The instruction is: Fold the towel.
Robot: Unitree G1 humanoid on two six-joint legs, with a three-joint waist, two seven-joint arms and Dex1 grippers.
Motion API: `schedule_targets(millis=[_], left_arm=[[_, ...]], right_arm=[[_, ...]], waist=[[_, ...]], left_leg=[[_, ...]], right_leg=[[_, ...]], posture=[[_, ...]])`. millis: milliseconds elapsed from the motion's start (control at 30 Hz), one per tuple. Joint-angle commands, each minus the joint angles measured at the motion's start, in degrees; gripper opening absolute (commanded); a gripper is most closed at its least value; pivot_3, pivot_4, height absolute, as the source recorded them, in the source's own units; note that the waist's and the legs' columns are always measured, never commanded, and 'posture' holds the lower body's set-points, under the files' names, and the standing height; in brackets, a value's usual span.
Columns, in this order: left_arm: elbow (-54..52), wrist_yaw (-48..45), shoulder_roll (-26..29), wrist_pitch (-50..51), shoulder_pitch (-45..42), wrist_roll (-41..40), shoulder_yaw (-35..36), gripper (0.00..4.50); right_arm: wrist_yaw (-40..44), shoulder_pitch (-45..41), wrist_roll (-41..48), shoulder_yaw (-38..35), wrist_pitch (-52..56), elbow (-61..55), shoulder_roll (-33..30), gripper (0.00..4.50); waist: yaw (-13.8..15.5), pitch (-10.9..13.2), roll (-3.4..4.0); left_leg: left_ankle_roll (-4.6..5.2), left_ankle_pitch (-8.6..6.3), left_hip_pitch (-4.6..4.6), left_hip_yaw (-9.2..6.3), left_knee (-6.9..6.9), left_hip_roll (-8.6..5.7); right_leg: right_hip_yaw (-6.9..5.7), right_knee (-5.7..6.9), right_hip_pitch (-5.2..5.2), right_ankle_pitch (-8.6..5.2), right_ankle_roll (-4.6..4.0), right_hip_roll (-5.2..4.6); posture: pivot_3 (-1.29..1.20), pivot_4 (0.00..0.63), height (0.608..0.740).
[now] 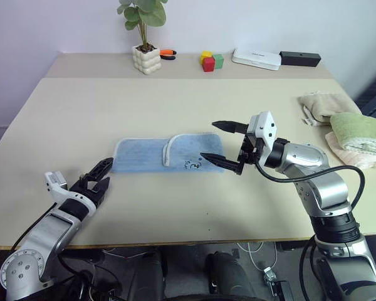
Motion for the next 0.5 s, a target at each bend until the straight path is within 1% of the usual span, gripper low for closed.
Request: schedule_targets(millis=[33,100,200,233,333,500], left_arm=[[3.0,1.7,0.0,-1.5,-2.5,0.3,-1.4,4.24],[4.4,2.8,0.9,-0.2,-4.2,-1.1,-2.9,3.58],[5.6,3.7,1.5,0.7,-5.0,-2.3,-3.8,2.13],[6.4,4.2,2.1,1.4,-5.1,-2.5,-4.4,1.54],[7.6,2.9,3.1,1.9,-6.0,-0.6,-5.0,0.03],[8.9,1.0,4.4,1.7,-8.4,0.4,-4.0,0.03]], right_arm=[[-1.3,0.4,-0.4,0.5,-1.1,-2.0,1.1,4.5],[-2.1,0.6,-0.5,0.8,-0.9,-2.5,1.6,4.5],[-2.8,0.7,-1.1,1.2,-1.0,-3.0,1.9,4.5],[-3.0,0.6,-1.4,1.3,-1.1,-3.1,1.9,4.5],[-3.7,0.5,-1.3,1.4,-0.8,-3.5,2.1,4.5],[-4.7,0.9,-1.9,1.3,-0.9,-3.2,1.7,4.5]], waist=[[0.1,0.0,0.01],[0.1,0.0,0.01],[-0.1,0.0,0.01],[-0.1,0.0,0.01],[-0.1,0.0,0.08],[0.0,0.0,0.08]], left_leg=[[0.0,0.0,0.11,-0.03,0.0,0.0],[0.01,-0.01,0.25,-0.08,-0.03,0.0],[0.04,-0.03,0.25,-0.09,-0.04,0.0],[0.05,-0.04,0.25,-0.08,-0.04,0.0],[0.05,-0.03,0.3,-0.09,-0.06,0.01],[0.03,-0.04,0.54,-0.07,-0.19,0.0]], right_leg=[[-0.04,-0.07,0.15,0.0,-0.01,0.0],[-0.11,-0.26,0.38,0.01,-0.04,0.0],[-0.14,-0.36,0.45,0.02,-0.05,-0.03],[-0.14,-0.38,0.46,0.02,-0.05,-0.03],[-0.16,-0.37,0.48,0.02,-0.05,-0.02],[-0.16,-0.41,0.67,0.01,-0.07,-0.04]], posture=[[0.0,0.15,0.735],[0.0,0.15,0.735],[0.0,0.15,0.735],[0.0,0.15,0.735],[0.0,0.15,0.735],[0.0,0.15,0.735]])
